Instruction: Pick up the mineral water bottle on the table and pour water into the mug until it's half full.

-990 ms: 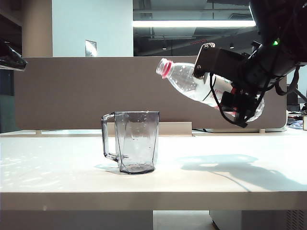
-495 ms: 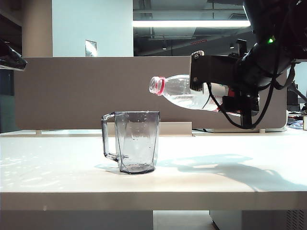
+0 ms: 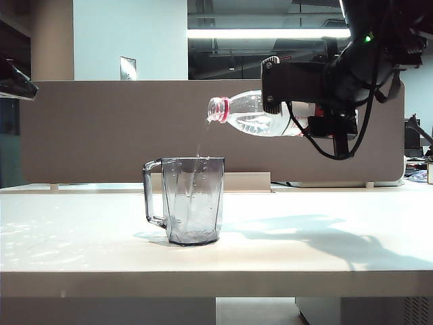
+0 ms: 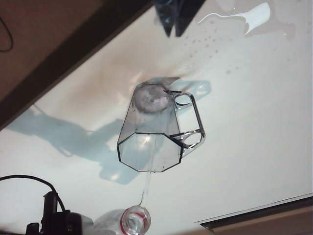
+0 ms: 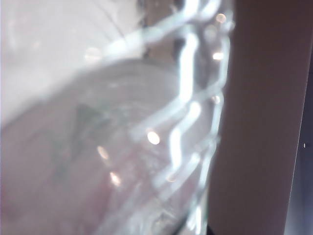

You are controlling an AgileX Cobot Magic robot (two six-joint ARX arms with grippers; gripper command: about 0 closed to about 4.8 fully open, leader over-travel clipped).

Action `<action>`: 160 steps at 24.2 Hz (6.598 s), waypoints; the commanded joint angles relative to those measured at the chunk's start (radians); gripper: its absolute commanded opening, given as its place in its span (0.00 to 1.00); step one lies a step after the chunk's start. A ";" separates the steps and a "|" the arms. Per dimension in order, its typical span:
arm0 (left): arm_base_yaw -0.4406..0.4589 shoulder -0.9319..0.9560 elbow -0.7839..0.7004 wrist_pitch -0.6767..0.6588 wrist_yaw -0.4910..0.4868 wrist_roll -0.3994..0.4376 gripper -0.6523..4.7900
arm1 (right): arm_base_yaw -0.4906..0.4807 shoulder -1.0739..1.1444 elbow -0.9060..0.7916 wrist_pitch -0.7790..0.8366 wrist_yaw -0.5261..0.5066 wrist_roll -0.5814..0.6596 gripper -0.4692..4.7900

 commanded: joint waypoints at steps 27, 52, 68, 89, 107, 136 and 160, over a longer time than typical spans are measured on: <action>0.000 0.000 0.003 0.010 0.000 -0.003 0.12 | 0.003 -0.008 0.016 0.034 0.028 -0.194 0.51; 0.000 0.000 0.003 0.010 0.000 -0.003 0.12 | 0.003 -0.008 0.022 -0.008 0.022 0.037 0.51; 0.000 0.000 0.003 0.009 0.000 -0.003 0.12 | 0.003 0.118 -0.046 0.201 -0.325 1.280 0.48; 0.000 0.000 0.003 0.010 0.000 -0.003 0.12 | 0.003 0.315 -0.314 0.706 -0.243 1.596 0.47; 0.000 0.000 0.003 0.010 0.000 -0.003 0.12 | 0.003 0.309 -0.407 0.710 -0.257 1.574 0.88; 0.000 0.000 0.003 0.009 0.000 -0.003 0.12 | 0.003 -0.159 -0.800 0.754 -0.333 1.560 0.09; 0.000 0.000 0.003 0.006 0.000 -0.003 0.12 | -0.275 -1.149 -0.798 -0.482 -0.385 1.569 0.09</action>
